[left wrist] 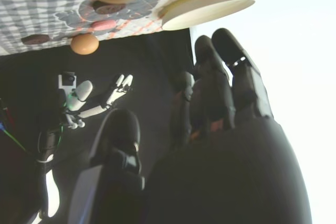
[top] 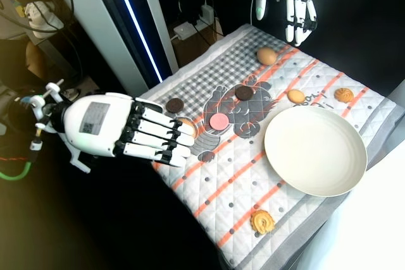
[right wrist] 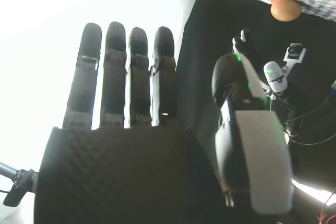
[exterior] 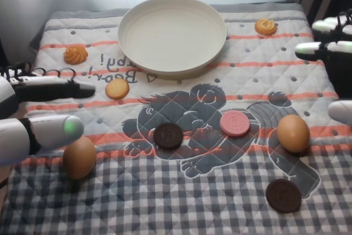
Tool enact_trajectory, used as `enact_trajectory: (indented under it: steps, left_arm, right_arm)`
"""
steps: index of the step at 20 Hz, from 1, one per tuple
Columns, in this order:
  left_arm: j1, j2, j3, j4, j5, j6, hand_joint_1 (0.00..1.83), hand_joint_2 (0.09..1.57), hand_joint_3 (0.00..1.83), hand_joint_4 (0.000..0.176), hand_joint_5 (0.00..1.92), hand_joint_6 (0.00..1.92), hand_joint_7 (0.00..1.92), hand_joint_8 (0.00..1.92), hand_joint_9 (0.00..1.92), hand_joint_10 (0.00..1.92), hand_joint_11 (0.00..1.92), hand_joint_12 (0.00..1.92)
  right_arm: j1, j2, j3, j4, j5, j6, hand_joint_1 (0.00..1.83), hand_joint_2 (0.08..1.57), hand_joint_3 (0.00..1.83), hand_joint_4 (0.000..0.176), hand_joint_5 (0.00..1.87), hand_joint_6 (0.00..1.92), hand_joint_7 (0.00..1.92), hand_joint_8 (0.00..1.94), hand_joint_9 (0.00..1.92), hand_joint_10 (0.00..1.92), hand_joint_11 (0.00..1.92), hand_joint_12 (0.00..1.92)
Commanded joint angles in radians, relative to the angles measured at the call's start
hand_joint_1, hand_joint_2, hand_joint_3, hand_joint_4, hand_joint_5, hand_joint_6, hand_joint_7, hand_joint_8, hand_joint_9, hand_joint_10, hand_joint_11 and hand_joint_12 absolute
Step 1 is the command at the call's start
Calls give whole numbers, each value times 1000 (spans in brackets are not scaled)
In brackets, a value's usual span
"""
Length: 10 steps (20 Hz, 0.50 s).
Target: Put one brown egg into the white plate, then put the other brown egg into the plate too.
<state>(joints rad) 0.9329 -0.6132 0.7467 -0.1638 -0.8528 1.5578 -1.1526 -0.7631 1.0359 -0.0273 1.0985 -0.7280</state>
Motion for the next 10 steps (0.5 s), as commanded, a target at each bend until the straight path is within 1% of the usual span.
enact_trajectory:
  steps: [1, 2, 3, 4, 5, 6, 7, 8, 9, 10]
  left_arm:
    - [-9, 1, 4, -3, -102, -2, 52, 1199, 1, 144, 422, 1, 373, 1, 308, 12, 0, 724]
    - [-13, 0, 8, 2, -88, -2, 66, 1191, 0, 139, 421, 0, 373, 1, 308, 8, 0, 736]
    - [-17, -2, 14, 8, -72, -2, 183, 1145, 0, 142, 420, 1, 377, 1, 311, 5, 0, 756]
    - [-25, -6, 22, 13, -52, -2, 289, 1110, 0, 150, 408, 2, 361, 3, 309, 3, 0, 755]
    - [-32, -13, 29, 17, -35, -1, 449, 1033, 0, 164, 383, 0, 346, 1, 301, 1, 0, 779]
    - [-39, -20, 35, 19, -16, 14, 581, 961, 0, 168, 366, 0, 326, 0, 292, 0, 0, 777]
    - [-55, -31, 36, 11, 21, 76, 680, 899, 0, 173, 363, 0, 340, 1, 334, 7, 0, 885]
    - [-65, -41, 36, 5, 43, 118, 717, 887, 0, 175, 341, 0, 367, 0, 398, 10, 0, 1039]
    - [-79, -61, 40, -7, 79, 173, 727, 880, 0, 176, 323, 1, 363, 1, 417, 9, 0, 1110]
    - [-86, -74, 47, -11, 96, 180, 729, 875, 0, 176, 331, 1, 356, 0, 438, 7, 0, 1189]
  right_arm:
    - [4, -3, 8, 29, 113, 4, 3, 1173, 0, 176, 251, 0, 139, 2, 168, 1, 205, 154]
    - [4, -4, 9, 29, 113, 4, 0, 1175, 0, 176, 251, 0, 142, 3, 170, 1, 211, 147]
    - [4, -4, 9, 29, 113, 4, 0, 1174, 0, 176, 254, 1, 148, 5, 176, 3, 219, 145]
    - [4, -4, 10, 29, 113, 4, 0, 1174, 0, 176, 257, 3, 156, 7, 180, 4, 221, 141]
    - [4, -5, 10, 29, 113, 4, 0, 1177, 0, 176, 264, 5, 162, 8, 184, 6, 223, 139]
    - [4, -5, 10, 29, 113, 4, 0, 1177, 0, 176, 262, 4, 162, 7, 188, 6, 229, 138]
    - [4, -5, 10, 29, 113, 4, 1, 1182, 2, 176, 257, 1, 162, 6, 188, 6, 232, 136]
    - [4, -5, 11, 29, 113, 4, 10, 1180, 0, 176, 263, 2, 172, 6, 196, 6, 244, 131]
    - [3, -5, 11, 29, 113, 4, 16, 1181, 1, 176, 265, 2, 174, 5, 197, 5, 246, 128]
    - [2, -5, 11, 29, 113, 4, 27, 1179, 0, 176, 273, 4, 179, 5, 202, 5, 251, 123]
